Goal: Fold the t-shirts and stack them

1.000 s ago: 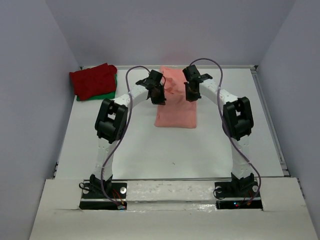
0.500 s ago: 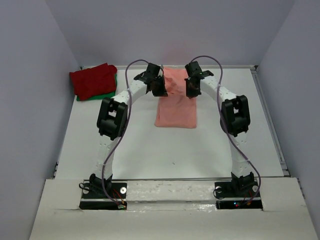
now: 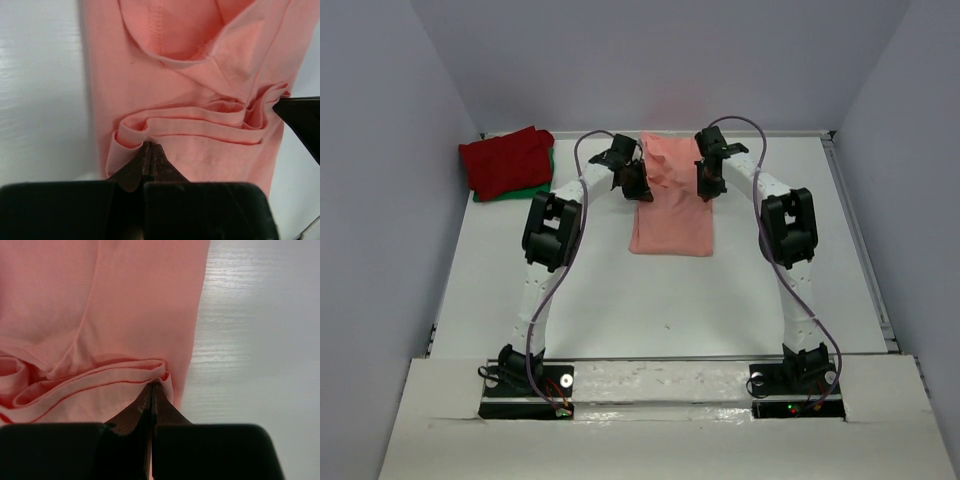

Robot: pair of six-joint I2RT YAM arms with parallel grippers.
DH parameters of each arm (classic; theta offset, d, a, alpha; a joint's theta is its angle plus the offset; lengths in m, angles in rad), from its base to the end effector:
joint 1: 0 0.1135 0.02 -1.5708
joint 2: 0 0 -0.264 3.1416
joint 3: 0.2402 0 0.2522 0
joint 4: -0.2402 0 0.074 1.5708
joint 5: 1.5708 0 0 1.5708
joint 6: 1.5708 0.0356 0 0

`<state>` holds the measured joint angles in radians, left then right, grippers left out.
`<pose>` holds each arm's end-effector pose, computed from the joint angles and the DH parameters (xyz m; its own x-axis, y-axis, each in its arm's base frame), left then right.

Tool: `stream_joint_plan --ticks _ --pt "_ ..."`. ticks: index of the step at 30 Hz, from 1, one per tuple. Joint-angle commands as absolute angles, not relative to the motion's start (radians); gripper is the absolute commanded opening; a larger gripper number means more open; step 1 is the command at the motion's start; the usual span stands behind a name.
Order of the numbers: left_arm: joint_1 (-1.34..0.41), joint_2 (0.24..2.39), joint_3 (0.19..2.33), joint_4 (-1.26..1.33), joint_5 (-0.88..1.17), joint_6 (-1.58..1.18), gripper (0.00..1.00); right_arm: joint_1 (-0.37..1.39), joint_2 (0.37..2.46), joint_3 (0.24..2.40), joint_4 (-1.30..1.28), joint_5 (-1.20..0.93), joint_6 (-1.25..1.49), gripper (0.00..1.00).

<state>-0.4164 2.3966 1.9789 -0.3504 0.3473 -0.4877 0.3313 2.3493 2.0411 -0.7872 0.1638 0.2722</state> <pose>0.4886 -0.2293 0.1733 -0.8444 -0.1083 -0.5246 0.2360 0.8039 -0.5459 0.4813 0.1594 0.1873 -0.8771 -0.0212 -0.4798 -0.0151 0.9997 -0.0166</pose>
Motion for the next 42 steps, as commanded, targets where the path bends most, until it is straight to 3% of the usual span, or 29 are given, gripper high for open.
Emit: stream_joint_plan --ticks 1,21,31,42 --pt "-0.407 2.424 2.016 -0.37 0.37 -0.508 0.0 0.327 2.373 2.053 -0.815 0.189 0.268 0.0" --pt "-0.365 2.201 1.646 -0.38 0.098 -0.591 0.0 0.327 2.267 1.707 -0.713 0.152 0.365 0.0" --pt "-0.37 2.184 1.583 -0.351 0.103 -0.586 0.0 0.327 2.224 1.595 -0.678 0.155 0.357 0.0" --pt "-0.38 2.054 1.336 -0.27 0.06 -0.653 0.0 0.327 2.154 1.465 -0.635 0.144 0.385 0.0"
